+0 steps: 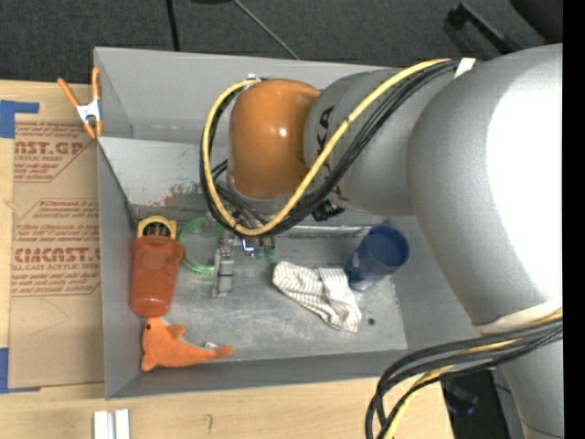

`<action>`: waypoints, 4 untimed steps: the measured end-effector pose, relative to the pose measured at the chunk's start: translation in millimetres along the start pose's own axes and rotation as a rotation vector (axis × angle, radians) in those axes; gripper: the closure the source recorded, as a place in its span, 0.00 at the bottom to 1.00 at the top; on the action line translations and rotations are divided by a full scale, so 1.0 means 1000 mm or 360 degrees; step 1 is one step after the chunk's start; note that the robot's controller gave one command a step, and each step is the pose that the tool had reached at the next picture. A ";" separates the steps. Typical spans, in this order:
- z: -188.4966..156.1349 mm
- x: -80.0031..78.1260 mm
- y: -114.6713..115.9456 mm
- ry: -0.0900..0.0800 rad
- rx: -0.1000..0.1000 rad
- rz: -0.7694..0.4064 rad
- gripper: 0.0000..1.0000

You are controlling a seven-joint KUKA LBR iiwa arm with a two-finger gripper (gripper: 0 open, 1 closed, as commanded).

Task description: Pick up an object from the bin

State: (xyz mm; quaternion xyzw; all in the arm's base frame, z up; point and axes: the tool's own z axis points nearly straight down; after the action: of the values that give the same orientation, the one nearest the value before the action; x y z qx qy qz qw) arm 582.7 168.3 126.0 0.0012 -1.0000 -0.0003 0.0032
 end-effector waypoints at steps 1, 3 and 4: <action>-0.005 -0.002 -0.001 -0.0012 -0.0002 0.0002 0.00; 0.052 -0.001 -0.057 -0.0032 -0.0008 0.0306 1.00; -0.041 -0.008 -0.042 -0.0013 -0.0003 0.0282 1.00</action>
Offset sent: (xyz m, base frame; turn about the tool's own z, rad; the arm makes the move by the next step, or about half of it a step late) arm -0.0034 -0.0581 -0.0560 0.1929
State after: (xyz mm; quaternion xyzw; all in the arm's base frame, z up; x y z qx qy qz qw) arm 591.1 126.6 166.7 -0.0871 -0.9962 -0.0009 -0.0008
